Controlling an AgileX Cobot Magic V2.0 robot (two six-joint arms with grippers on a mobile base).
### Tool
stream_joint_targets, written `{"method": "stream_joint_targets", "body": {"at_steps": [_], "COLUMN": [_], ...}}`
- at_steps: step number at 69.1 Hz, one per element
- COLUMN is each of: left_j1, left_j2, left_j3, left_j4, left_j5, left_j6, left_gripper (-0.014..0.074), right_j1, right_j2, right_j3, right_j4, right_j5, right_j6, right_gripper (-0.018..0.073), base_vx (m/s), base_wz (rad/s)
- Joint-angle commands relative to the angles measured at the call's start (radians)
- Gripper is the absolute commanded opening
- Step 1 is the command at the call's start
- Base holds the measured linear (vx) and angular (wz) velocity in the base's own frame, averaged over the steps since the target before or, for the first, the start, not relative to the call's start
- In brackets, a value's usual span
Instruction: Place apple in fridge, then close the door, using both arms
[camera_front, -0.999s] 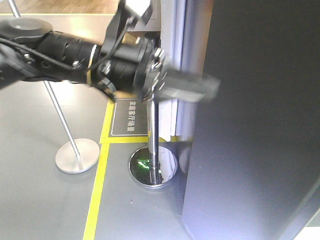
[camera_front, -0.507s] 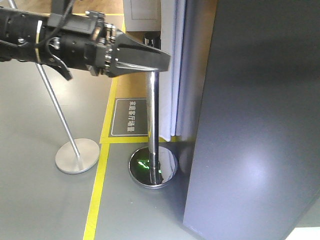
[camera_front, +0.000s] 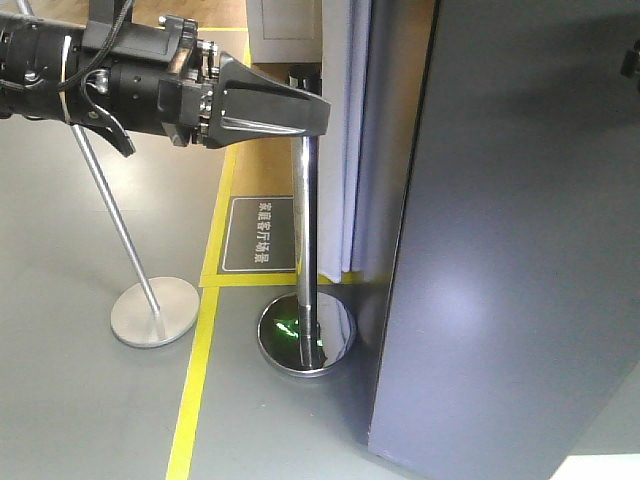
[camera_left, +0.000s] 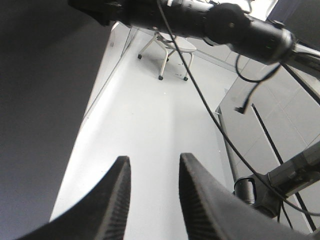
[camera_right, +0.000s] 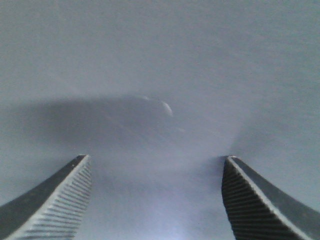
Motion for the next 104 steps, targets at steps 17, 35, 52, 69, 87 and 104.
{"method": "stream_joint_targets", "body": {"at_steps": [17,35,52,69,87,104], "left_j1": [0.001,0.001,0.001,0.001,0.033,0.141], "left_j2": [-0.041,-0.041,-0.041,-0.041,-0.043,-0.110], "left_j3": [-0.031,-0.031,-0.031,-0.031,-0.031,-0.031], "left_j4": [0.036,0.036,0.036,0.036,0.025,0.028], "left_j5": [-0.016,-0.004,0.017,0.070,0.199,0.253], "left_j6": [-0.002,-0.002,-0.002,-0.002,-0.002,-0.002], "left_gripper": [0.0230,0.0230,0.0230,0.0230,0.0230,0.0230], "right_j1": [-0.037,-0.037,-0.037,-0.036,-0.035,-0.035], "right_j2": [0.154,0.308,0.384,0.341,0.179,0.005], "right_j3": [-0.235,-0.484,-0.600,-0.600,-0.600,-0.599], "right_j4": [-0.010,-0.012,-0.017,-0.004,0.065,0.307], "right_j5": [-0.011,0.191,0.284,0.341,0.475,0.694], "right_j6": [-0.005,-0.042,-0.042,-0.042,-0.080,-0.298], "right_gripper": [0.0528,0.0528,0.0528,0.0515,0.0328,0.0014], "base_vx": [0.00,0.00,0.00,0.00,0.00,0.00], "base_wz": [0.00,0.00,0.00,0.00,0.00,0.00]}}
